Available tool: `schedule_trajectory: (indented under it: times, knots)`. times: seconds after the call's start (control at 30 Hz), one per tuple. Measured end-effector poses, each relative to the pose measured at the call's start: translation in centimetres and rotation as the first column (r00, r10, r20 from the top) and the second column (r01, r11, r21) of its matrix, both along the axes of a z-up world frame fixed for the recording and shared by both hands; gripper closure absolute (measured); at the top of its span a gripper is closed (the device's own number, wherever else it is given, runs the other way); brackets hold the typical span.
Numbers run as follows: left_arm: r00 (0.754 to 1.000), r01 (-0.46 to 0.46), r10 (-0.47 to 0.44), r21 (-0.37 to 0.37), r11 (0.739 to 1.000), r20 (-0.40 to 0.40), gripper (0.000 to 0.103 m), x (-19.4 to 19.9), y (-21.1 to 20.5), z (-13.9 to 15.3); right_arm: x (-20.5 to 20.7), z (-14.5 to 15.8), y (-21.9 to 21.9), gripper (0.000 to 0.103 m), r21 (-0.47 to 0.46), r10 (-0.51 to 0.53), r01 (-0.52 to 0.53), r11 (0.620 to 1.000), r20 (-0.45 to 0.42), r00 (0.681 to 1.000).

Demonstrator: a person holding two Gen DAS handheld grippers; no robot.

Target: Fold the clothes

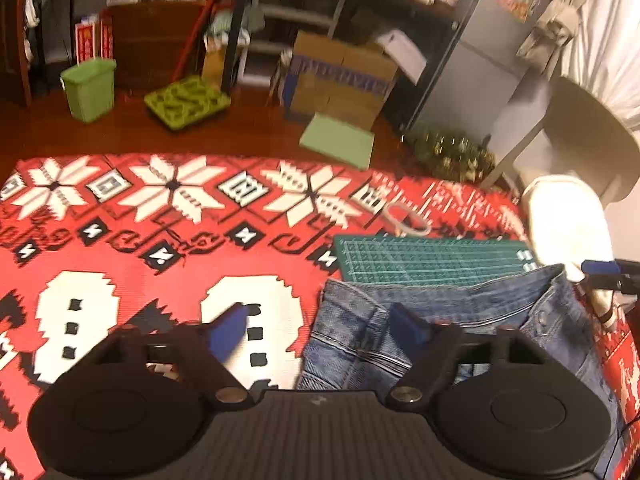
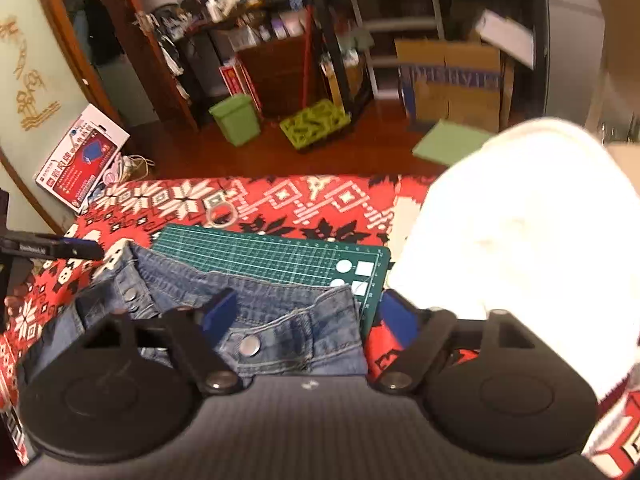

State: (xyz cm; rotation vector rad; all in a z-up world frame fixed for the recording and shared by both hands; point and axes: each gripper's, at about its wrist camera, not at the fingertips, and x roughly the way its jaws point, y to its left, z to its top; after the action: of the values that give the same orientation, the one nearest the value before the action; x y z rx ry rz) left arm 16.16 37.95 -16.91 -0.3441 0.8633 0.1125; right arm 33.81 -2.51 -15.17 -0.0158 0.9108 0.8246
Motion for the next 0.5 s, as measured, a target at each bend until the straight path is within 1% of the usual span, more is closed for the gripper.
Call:
schedule_trajectory:
  times: [0.03, 0.1, 0.13, 0.17, 0.23, 0.3, 0.4, 0.47, 0.5]
  knots:
    - [1.000, 0.003, -0.003, -0.010, 1.000, 0.001, 0.036, 0.5, 0.2, 0.0, 0.8, -0.4, 0.0, 0.060, 0.004, -0.008, 0.008, 1.000, -0.025, 1.000]
    - [1.000, -0.001, 0.001, -0.016, 1.000, 0.003, 0.040, 1.1, 0.4, -0.1, 1.8, -1.2, -0.2, 0.079, 0.006, -0.042, 0.043, 0.999, -0.062, 0.997]
    - [1.000, -0.001, 0.001, -0.006, 1.000, -0.005, 0.051, 1.3, 0.5, -0.2, 2.1, -1.5, -0.5, 0.079, 0.012, -0.053, 0.054, 0.998, -0.066, 0.996]
    - [1.000, 0.004, -0.003, 0.009, 1.000, -0.015, 0.064, 1.4, 0.5, -0.3, 2.4, -1.7, -0.7, 0.079, 0.021, -0.061, 0.063, 0.998, -0.067, 0.996]
    - [0.999, 0.020, -0.019, 0.028, 0.999, -0.028, 0.073, 1.5, 0.4, -0.5, 2.7, -2.1, -1.4, 0.079, 0.053, -0.055, 0.059, 0.997, -0.082, 0.995]
    - [0.998, 0.056, -0.056, 0.026, 0.998, -0.026, 0.073, 1.4, 0.2, -0.7, 2.7, -2.9, -1.3, 0.079, 0.021, -0.033, 0.034, 0.999, -0.066, 0.997]
    - [0.995, 0.089, -0.087, 0.058, 0.994, -0.047, 0.073, 1.5, -0.6, -1.4, 2.1, -4.8, -0.2, 0.079, -0.082, -0.027, 0.025, 0.996, -0.021, 0.999]
    - [0.995, 0.088, -0.085, 0.078, 0.993, -0.051, 0.073, 1.7, -0.9, -1.8, 1.5, -5.6, 0.2, 0.078, -0.089, -0.034, 0.036, 0.995, 0.019, 0.999]
    - [0.995, 0.086, -0.082, 0.086, 0.993, -0.049, 0.073, 1.8, -1.1, -1.8, 1.2, -5.9, 0.4, 0.076, -0.091, -0.036, 0.040, 0.995, 0.047, 0.998]
